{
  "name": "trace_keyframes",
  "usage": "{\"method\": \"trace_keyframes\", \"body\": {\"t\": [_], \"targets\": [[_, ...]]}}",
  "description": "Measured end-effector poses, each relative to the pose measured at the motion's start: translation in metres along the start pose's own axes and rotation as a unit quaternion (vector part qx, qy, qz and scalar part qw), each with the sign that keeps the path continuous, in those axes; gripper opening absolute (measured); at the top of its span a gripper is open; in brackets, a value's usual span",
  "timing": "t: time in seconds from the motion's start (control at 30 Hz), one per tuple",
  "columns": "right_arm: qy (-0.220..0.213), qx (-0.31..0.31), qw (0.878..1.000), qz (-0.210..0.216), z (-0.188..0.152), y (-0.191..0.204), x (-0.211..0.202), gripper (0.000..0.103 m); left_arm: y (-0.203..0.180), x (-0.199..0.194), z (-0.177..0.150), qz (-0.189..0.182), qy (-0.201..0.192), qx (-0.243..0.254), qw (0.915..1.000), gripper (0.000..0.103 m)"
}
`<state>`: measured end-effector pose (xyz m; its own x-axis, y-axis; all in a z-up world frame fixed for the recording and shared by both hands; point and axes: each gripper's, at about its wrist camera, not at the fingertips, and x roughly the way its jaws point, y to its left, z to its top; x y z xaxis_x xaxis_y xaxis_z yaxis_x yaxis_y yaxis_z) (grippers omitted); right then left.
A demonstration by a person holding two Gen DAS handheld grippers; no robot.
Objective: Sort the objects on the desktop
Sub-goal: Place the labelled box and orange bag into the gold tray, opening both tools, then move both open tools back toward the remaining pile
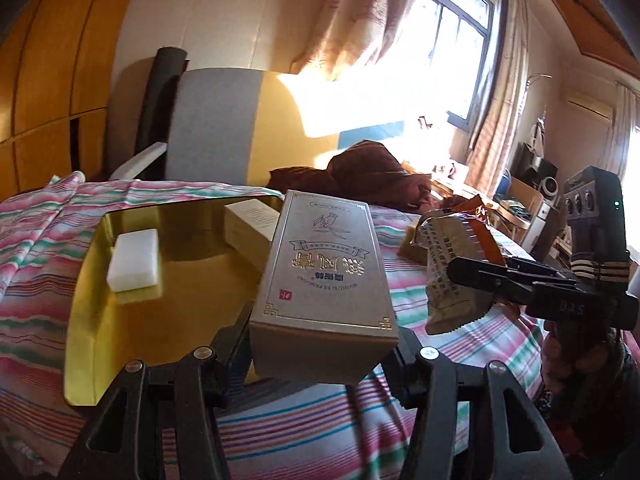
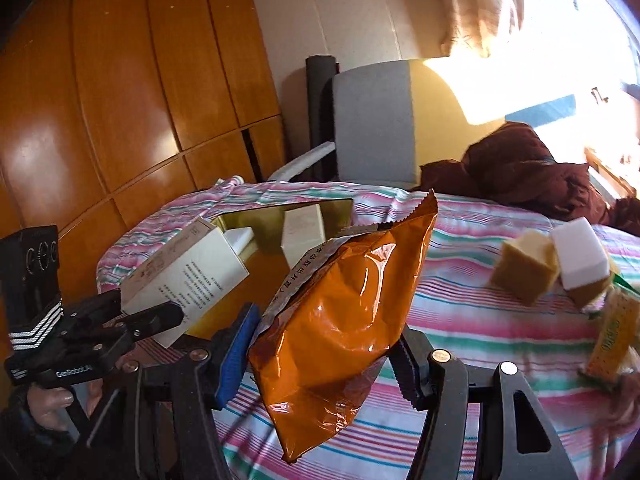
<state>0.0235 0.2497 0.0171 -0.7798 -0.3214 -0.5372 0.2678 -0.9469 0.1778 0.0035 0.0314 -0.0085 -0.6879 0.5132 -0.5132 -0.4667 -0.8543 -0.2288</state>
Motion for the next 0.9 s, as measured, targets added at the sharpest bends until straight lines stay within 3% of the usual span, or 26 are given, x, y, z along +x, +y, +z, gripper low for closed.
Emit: {"method": "trace_keyframes", "body": {"t": [0.3, 0.5, 0.7, 0.9], "targets": [[0.045, -0.042, 0.998, 0.016, 0.016, 0.037, 0.063, 0.063, 0.052, -0.004, -0.003, 0.062, -0.006, -0.041, 0.9972, 0.056], [0.078, -0.065, 0.995, 0.004, 0.009, 0.046, 0.092, 0.063, 0.08, 0.0, -0.011, 0.104, 0.016, -0.061, 0.9926, 0.056], [0.085, -0.055, 0.995, -0.008, 0.008, 0.037, 0.102, 0.065, 0.102, -0.001, -0.017, 0.124, 0.019, -0.091, 0.9878, 0.055], [0.063, -0.032, 0.997, -0.015, 0.009, 0.026, 0.088, 0.065, 0.104, -0.011, -0.018, 0.125, 0.004, -0.097, 0.9873, 0.055]]}}
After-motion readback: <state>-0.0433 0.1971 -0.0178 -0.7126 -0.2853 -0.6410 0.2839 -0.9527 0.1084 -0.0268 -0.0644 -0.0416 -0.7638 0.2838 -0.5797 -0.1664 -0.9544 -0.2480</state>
